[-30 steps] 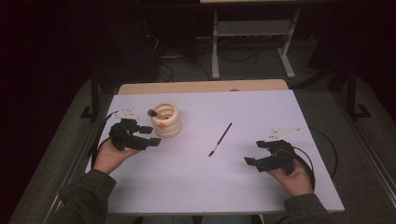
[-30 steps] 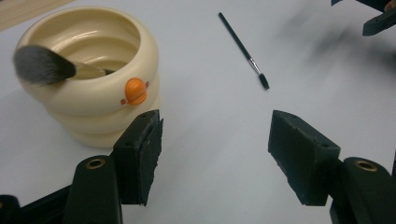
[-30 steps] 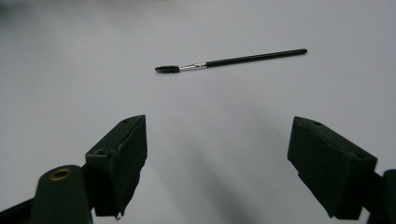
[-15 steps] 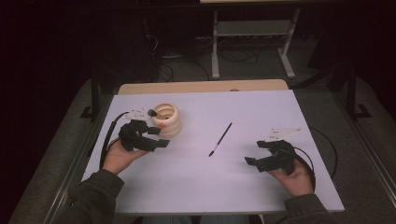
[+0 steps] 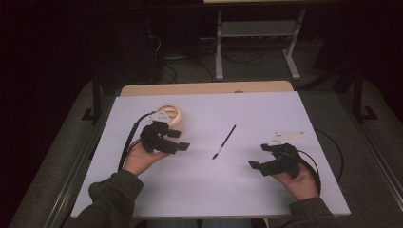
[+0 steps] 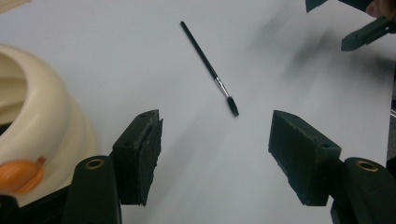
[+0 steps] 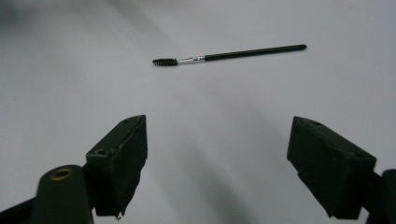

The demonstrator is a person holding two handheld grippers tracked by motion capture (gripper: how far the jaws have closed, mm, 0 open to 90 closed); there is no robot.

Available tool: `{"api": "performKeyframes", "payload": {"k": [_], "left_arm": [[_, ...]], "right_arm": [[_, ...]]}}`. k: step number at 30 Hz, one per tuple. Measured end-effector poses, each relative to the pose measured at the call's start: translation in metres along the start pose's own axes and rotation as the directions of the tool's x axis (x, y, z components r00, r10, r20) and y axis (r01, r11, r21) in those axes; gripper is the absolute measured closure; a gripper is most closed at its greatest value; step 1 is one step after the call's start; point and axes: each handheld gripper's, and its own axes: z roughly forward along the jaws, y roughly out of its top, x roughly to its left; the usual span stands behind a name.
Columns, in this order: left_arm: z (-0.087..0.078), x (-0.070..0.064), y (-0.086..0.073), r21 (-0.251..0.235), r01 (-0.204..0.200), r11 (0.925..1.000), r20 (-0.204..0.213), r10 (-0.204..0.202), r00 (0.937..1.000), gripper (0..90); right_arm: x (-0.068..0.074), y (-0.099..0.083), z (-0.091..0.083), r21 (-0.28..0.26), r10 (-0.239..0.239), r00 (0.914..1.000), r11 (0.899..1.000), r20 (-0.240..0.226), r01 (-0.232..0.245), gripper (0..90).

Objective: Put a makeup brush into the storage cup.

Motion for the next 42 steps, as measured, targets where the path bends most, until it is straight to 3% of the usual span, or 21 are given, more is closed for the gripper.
{"api": "performKeyframes", "payload": {"k": [3,14,31,42], "left_arm": [[0.011,-0.002,0.006,0.013,0.004,0.9999,0.02,-0.004,0.9998,34.7],[0.049,-0.006,0.025,0.06,0.007,0.9982,0.017,-0.008,0.9998,36.3],[0.071,-0.008,0.029,0.064,0.035,0.9973,0.009,-0.036,0.9993,36.9],[0.093,-0.007,0.031,0.091,0.05,0.9946,-0.011,-0.049,0.9987,43.3]], "right_arm": [[0.0,0.001,-0.002,-0.009,-0.004,1.0,1.0,0.004,0.004,19.1],[-0.002,-0.001,-0.003,-0.016,-0.005,1.0,1.0,0.008,0.005,19.3],[-0.002,-0.001,-0.002,-0.006,-0.008,0.9999,1.0,0.008,0.009,19.5],[-0.003,-0.001,-0.003,-0.01,-0.009,0.9999,1.0,0.007,0.009,19.7]]}}
